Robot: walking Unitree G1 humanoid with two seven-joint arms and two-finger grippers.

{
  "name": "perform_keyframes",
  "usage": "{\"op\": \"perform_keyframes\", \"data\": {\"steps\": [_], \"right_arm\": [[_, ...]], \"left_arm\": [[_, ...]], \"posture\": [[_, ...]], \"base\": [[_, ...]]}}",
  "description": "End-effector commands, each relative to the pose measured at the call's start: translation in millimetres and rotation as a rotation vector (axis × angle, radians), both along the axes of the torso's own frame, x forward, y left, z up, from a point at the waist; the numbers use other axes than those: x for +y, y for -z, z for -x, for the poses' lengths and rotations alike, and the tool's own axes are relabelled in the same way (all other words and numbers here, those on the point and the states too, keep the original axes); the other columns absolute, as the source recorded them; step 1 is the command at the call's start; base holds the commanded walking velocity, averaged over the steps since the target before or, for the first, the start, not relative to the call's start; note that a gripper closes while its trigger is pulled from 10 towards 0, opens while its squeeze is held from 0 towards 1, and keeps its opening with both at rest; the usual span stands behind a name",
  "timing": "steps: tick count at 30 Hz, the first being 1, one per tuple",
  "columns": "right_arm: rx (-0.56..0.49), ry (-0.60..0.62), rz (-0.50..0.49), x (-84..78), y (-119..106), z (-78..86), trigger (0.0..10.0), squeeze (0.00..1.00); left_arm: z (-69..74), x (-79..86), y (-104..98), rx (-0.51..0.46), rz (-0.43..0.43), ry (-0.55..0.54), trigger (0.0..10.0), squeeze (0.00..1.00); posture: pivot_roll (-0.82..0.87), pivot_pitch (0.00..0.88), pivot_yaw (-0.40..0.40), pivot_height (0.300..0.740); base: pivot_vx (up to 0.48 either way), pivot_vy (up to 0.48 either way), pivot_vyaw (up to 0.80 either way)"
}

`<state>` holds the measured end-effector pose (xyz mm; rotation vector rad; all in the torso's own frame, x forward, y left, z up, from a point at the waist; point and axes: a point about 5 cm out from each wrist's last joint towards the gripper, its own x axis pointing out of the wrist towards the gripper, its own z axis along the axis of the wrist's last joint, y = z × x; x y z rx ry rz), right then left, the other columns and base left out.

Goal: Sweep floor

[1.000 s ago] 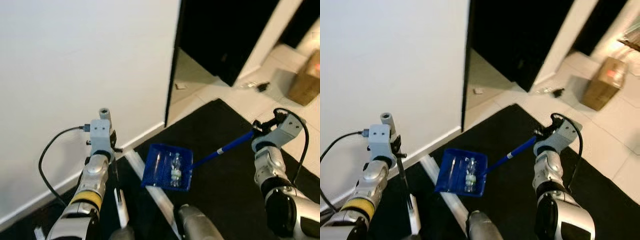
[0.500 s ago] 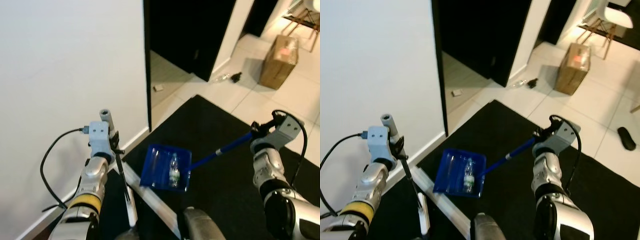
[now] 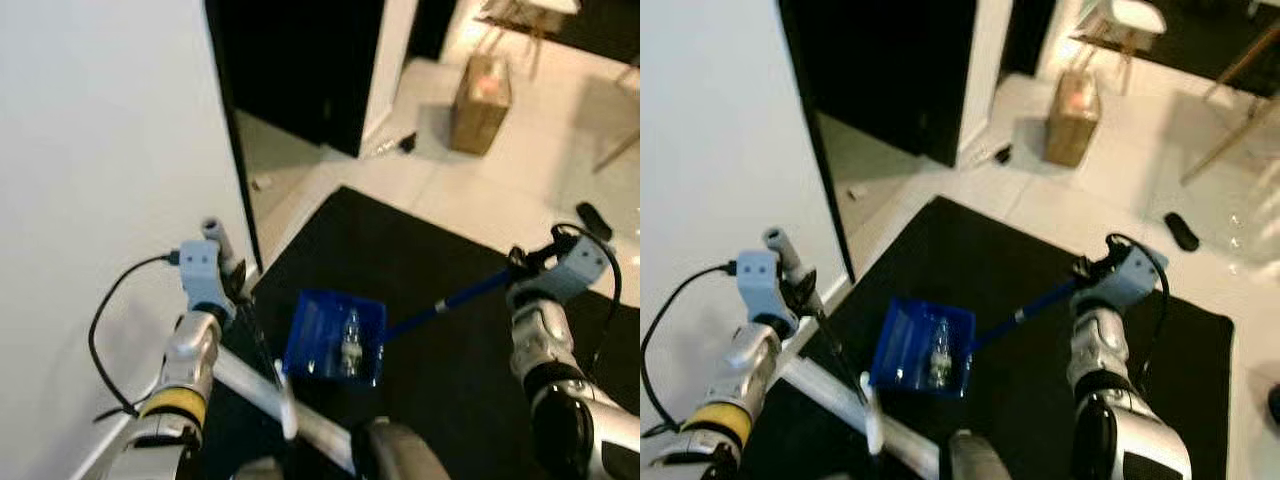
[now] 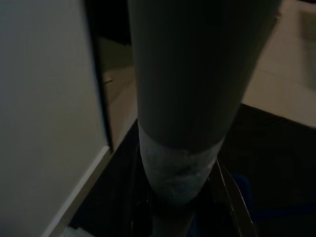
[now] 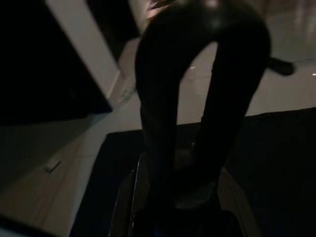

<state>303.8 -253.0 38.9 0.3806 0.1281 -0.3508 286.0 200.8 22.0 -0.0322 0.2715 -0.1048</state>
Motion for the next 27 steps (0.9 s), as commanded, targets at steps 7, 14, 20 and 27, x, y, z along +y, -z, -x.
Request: {"op": "perform_keyframes", "data": {"steps": [7, 14, 20, 27], "right_arm": [[-0.023, 0.033, 0.0, -10.3, -5.4, 0.1, 10.0, 0.0], [-0.088, 0.064, -0.003, -20.2, -14.6, -0.4, 10.0, 0.0], [-0.147, 0.104, -0.01, -32.0, -30.1, -6.6, 10.0, 0.0], [-0.205, 0.166, 0.014, -56.4, -51.5, -9.0, 10.0, 0.0]], "left_arm": [[-3.9, -1.3, -2.8, -0.019, 0.048, -0.054, 10.0, 0.0], [-6.7, -2.7, -6.7, -0.035, 0.035, -0.029, 10.0, 0.0], [-7.6, -5.9, -8.9, -0.05, 0.021, -0.001, 10.0, 0.0], [-5.3, -8.4, -7.2, -0.048, 0.018, 0.019, 10.0, 0.0]], "posture": [[0.09, 0.0, -0.038, 0.74], [0.09, 0.0, -0.043, 0.74], [0.09, 0.0, -0.04, 0.74], [0.09, 0.0, -0.04, 0.74]], "base": [[0.0, 0.0, -0.8], [0.0, 0.0, -0.34], [0.0, 0.0, 0.0], [0.0, -0.43, 0.0]]}}
